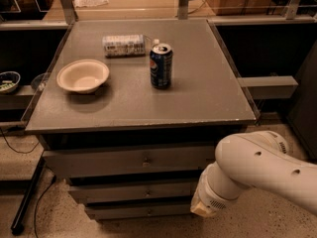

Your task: Open bottom drawer

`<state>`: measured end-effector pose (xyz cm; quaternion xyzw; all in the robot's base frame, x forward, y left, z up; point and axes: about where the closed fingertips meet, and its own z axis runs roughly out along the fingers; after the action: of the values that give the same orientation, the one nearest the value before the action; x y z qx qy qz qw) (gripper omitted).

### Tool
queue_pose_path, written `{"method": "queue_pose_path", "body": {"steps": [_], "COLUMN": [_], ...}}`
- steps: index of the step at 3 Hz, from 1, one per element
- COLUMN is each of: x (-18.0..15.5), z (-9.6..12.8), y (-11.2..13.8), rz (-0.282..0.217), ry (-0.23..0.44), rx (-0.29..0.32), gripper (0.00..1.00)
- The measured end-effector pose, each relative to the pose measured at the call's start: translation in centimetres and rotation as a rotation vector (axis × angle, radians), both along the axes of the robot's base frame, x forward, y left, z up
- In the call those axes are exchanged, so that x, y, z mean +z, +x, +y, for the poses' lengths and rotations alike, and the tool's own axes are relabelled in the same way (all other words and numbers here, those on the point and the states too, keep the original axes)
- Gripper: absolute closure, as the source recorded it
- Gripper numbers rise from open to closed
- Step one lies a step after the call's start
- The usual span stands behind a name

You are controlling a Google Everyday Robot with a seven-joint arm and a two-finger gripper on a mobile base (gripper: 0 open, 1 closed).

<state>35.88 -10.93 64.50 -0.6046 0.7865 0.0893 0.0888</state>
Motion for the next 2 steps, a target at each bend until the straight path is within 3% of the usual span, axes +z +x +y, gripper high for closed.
{"method": "queue_pose_path", "body": {"steps": [1,2], "x": [-2.0,-6.9], "z": [0.4,1.0], "y": [0.2,2.1], "rz": [-0.011,-0.018], "ry": [0.03,0.096], "rx": [-0.022,-0.069], "gripper": [1.0,1.0]}}
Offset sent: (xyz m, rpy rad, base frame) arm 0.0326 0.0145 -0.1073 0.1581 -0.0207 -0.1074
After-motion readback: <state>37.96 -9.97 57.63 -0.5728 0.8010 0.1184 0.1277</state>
